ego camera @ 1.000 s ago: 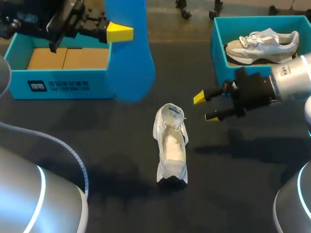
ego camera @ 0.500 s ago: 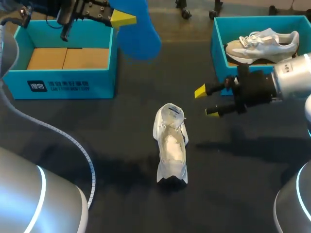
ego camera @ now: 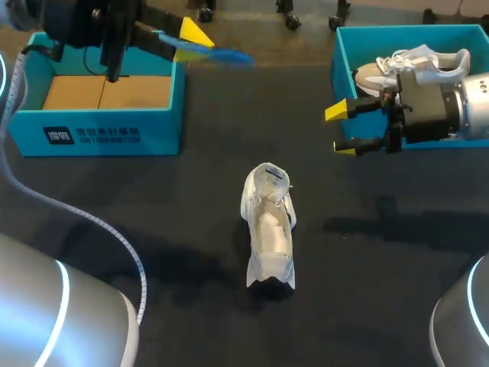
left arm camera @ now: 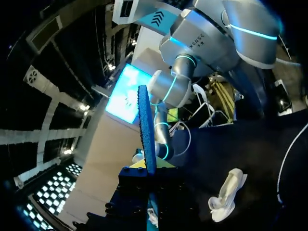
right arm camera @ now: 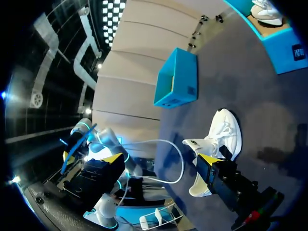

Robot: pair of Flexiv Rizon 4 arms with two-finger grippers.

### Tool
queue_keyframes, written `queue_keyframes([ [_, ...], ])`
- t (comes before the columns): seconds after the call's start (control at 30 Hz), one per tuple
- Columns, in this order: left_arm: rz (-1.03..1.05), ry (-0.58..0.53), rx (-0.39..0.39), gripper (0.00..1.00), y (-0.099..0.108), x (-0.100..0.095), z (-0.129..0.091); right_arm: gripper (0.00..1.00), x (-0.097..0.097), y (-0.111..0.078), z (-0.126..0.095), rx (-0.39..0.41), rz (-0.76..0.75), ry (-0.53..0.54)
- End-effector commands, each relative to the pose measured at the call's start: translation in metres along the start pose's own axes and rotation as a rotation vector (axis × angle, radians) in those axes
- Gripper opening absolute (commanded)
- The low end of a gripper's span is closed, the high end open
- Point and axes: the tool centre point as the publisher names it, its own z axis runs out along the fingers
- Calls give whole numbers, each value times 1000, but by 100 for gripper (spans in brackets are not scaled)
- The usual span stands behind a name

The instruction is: Take the shoe out of the shoebox, open the shoe tongue, remove and reinsert the insole, then place the shoe into the shoebox

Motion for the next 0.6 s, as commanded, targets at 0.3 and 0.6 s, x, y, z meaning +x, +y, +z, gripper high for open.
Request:
queue_keyframes([
  [0.3,677,-113,-66,0,17,37,29,100,6,2,0,14,25,117],
  [0.6,707,-150,-60,0,26,46,34,100,14,4,-8,52,13,191],
])
